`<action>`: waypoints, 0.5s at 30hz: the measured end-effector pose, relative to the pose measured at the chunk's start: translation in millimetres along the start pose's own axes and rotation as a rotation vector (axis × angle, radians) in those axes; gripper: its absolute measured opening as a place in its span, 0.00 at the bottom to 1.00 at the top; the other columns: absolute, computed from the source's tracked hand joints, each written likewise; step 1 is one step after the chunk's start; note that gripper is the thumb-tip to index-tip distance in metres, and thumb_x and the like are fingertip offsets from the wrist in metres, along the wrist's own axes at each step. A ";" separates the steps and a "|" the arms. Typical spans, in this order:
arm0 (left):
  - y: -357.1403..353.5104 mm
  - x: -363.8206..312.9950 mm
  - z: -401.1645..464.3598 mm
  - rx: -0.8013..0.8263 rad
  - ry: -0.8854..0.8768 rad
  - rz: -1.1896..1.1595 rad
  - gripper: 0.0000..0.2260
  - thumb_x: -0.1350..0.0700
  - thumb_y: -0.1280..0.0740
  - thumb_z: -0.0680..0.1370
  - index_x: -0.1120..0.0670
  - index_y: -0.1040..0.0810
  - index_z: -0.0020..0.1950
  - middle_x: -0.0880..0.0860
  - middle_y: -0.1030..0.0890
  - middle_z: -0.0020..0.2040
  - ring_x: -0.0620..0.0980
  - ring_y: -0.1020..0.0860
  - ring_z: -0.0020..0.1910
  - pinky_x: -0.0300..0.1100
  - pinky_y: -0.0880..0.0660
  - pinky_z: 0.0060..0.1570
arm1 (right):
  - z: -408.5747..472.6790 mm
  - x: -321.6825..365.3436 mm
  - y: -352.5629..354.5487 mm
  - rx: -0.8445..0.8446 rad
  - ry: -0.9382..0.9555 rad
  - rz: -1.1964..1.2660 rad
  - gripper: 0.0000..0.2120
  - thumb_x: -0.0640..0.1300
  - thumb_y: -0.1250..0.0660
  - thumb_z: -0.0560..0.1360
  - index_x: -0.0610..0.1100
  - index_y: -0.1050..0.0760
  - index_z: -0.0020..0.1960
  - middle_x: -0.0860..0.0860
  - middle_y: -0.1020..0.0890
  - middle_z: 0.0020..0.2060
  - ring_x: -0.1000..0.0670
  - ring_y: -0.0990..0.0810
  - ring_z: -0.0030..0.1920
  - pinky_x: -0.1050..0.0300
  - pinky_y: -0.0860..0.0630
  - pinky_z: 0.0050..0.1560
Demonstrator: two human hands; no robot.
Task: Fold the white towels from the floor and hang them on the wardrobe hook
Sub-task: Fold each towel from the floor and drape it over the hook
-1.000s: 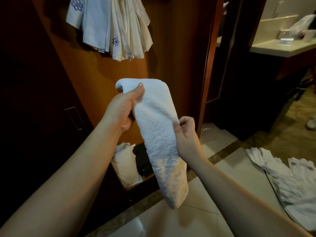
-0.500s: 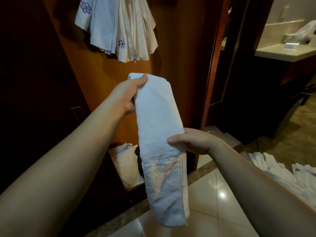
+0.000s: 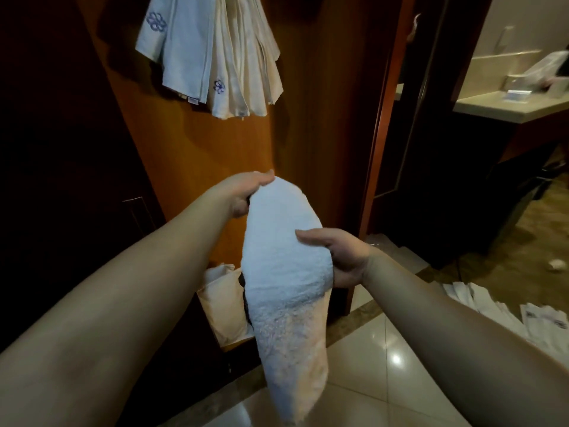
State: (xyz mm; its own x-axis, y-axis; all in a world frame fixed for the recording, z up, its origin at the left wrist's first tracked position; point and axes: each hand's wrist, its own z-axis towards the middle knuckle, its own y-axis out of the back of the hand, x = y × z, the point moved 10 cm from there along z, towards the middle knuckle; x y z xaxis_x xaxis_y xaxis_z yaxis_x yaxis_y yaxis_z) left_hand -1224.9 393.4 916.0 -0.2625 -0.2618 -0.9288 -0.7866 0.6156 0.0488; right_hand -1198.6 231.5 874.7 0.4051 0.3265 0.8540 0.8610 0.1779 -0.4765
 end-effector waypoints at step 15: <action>42.5 -37.0 -63.4 -0.432 -0.554 -0.145 0.21 0.38 0.45 0.83 0.50 0.19 0.50 0.45 0.15 0.42 0.46 0.17 0.47 0.40 0.22 0.44 | -14.7 171.9 3.1 -0.292 0.591 -0.165 0.25 0.61 0.52 0.84 0.49 0.22 0.62 0.45 0.15 0.57 0.43 0.16 0.59 0.42 0.17 0.47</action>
State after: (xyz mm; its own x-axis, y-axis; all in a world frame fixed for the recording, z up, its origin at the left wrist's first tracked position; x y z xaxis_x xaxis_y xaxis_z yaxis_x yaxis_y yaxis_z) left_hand -1284.0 382.2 975.7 0.0933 0.1681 -0.9813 -0.9731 0.2237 -0.0542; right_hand -1121.8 274.5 1023.1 0.2894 -0.2602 0.9211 0.9402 -0.1031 -0.3246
